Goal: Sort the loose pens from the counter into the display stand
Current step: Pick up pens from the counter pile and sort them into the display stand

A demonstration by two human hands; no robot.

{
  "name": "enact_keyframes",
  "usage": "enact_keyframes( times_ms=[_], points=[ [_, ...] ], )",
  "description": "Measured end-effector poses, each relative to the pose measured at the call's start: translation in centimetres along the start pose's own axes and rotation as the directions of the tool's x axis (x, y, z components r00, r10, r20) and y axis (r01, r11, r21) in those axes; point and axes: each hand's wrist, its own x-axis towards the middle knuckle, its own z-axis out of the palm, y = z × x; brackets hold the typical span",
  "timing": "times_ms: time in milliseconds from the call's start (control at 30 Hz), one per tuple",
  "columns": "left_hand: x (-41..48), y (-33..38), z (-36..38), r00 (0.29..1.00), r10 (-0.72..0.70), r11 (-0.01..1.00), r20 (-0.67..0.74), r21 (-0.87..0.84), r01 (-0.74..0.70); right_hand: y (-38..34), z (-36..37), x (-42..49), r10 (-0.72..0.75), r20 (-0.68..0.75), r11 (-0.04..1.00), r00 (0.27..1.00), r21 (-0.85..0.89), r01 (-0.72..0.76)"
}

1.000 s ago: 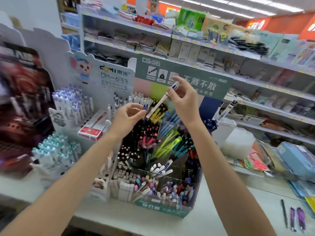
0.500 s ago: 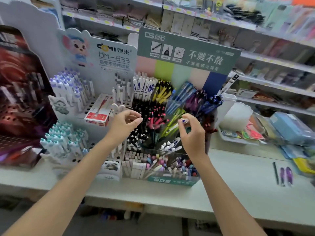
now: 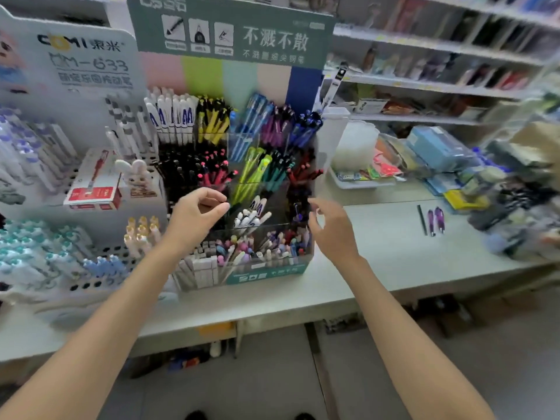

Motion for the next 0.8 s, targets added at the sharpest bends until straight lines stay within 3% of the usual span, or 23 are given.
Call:
enact_keyframes(
  times_ms=[67,133,200,267,467,633,800],
  points=[
    [0.0,1.1,2.7,0.999,0.036,0.996,0.018,0.079,-0.037,3.3,-2.8,-0.8,0.131,0.038,0.990,0.991,-0.051,-0.129],
    [0.1,2.4,6.1,0.996,0.073,0.982,0.053,0.172,-0.081,7.5,-6.0,-1.8,0.253,0.167,0.957,0.953,-0.189,-0.221],
    [0.2,3.9,10.3,0.986,0.111,0.934,0.122,0.326,-0.146,11.8,-9.1,-3.1,0.371,0.387,0.900,0.844,-0.374,-0.223],
    [0.1,5.8,15.7,0.972,0.132,0.868,0.192,0.452,-0.207,15.5,-12.0,-4.6,0.437,0.506,0.872,0.744,-0.440,-0.214],
    [0.3,9.4,32.8,0.924,0.021,0.865,0.383,0.456,-0.209,26.8,-19.5,-8.0,0.434,0.408,0.881,0.803,-0.378,-0.284],
    [1.7,10.5,41.7,0.888,-0.079,0.877,0.452,0.455,-0.153,35.8,-22.7,-8.2,0.505,0.410,0.855,0.759,-0.354,-0.378],
    [6.1,10.1,50.5,0.890,-0.147,0.894,0.431,0.443,-0.067,44.6,-23.2,-6.2,0.548,0.406,0.836,0.731,-0.299,-0.460]
  ],
)
